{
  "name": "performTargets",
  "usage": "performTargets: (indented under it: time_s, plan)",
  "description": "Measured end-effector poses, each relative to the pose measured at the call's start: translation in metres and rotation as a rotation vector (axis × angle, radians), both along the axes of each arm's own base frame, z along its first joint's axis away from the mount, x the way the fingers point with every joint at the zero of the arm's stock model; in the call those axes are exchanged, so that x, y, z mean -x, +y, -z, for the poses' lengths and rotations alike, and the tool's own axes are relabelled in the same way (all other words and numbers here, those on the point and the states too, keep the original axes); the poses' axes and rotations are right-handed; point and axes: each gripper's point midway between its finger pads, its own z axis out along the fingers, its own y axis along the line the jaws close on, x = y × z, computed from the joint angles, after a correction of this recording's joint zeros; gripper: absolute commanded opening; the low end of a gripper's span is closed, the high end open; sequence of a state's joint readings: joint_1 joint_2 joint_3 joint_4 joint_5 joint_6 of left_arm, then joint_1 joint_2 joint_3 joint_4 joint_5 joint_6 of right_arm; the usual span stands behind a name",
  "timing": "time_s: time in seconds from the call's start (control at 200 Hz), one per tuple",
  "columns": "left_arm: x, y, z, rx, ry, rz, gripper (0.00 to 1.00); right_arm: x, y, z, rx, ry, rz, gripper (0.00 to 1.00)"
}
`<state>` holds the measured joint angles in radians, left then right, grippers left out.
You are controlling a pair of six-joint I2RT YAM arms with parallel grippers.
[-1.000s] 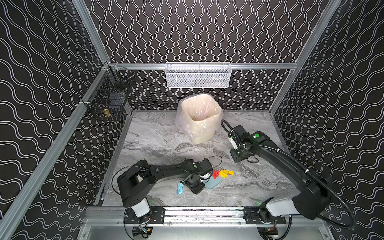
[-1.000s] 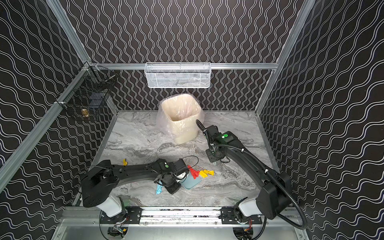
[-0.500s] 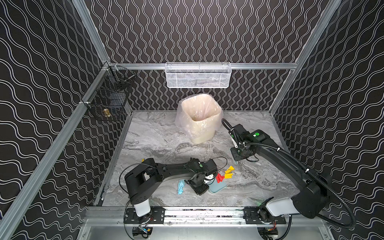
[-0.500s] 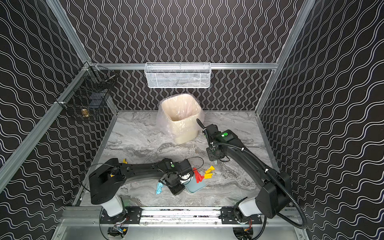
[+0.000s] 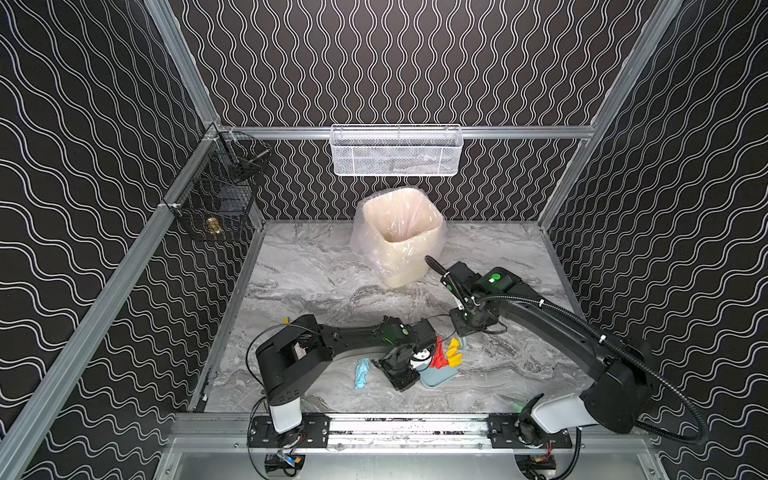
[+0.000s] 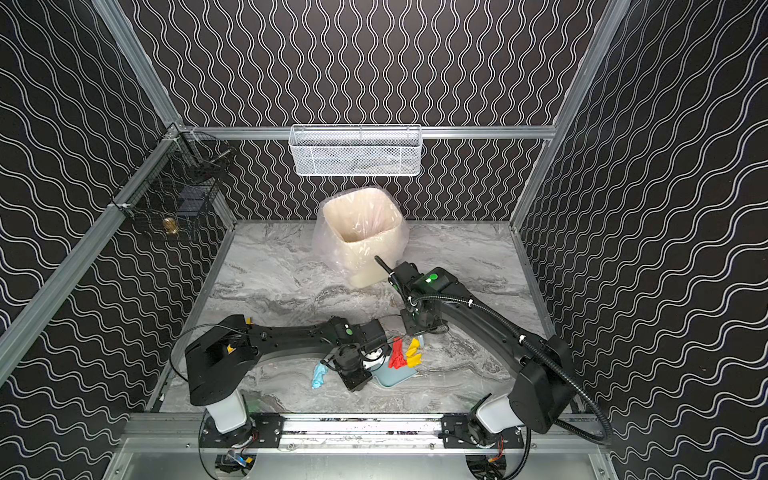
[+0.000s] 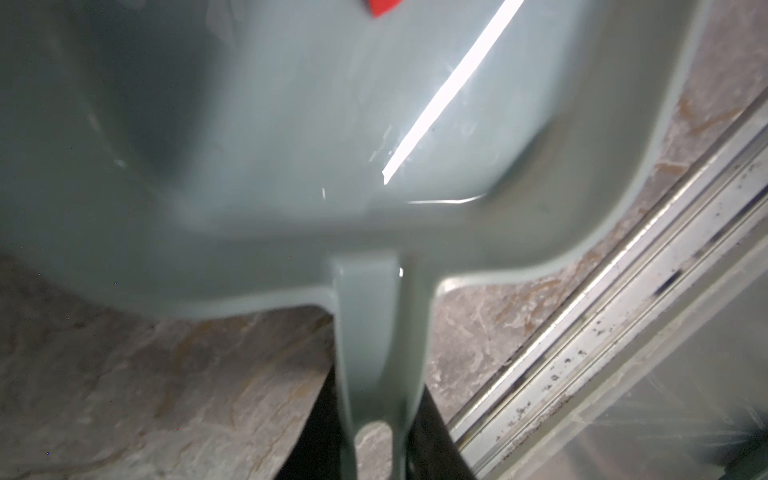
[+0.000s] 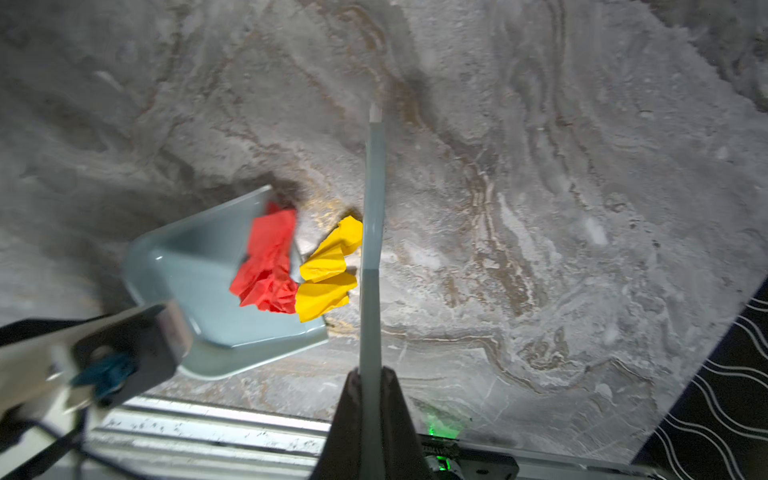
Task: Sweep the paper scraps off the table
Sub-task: 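Sweep the red and yellow scraps into the teal dustpan with the right gripper's brush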
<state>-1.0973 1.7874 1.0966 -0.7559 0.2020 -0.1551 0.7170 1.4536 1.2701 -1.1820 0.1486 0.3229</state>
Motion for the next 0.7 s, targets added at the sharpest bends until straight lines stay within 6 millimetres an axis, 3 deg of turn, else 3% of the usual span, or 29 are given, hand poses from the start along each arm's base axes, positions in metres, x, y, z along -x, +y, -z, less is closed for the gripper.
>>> performTargets:
  time_s: [0.24, 0.436, 0.701]
  plan:
    - [0.0, -0.001, 0.0, 0.018, -0.007, -0.004, 0.0, 0.023, 0.03, -0.004, -0.091, 0.03, -0.049, 0.0]
    - [-0.003, 0.002, 0.001, 0.027, -0.03, -0.029, 0.0, 0.028, 0.037, -0.014, -0.138, 0.019, -0.061, 0.0]
    - [-0.005, -0.002, 0.005, 0.064, -0.039, -0.058, 0.0, 0.0, 0.004, -0.051, -0.173, -0.168, 0.047, 0.0]
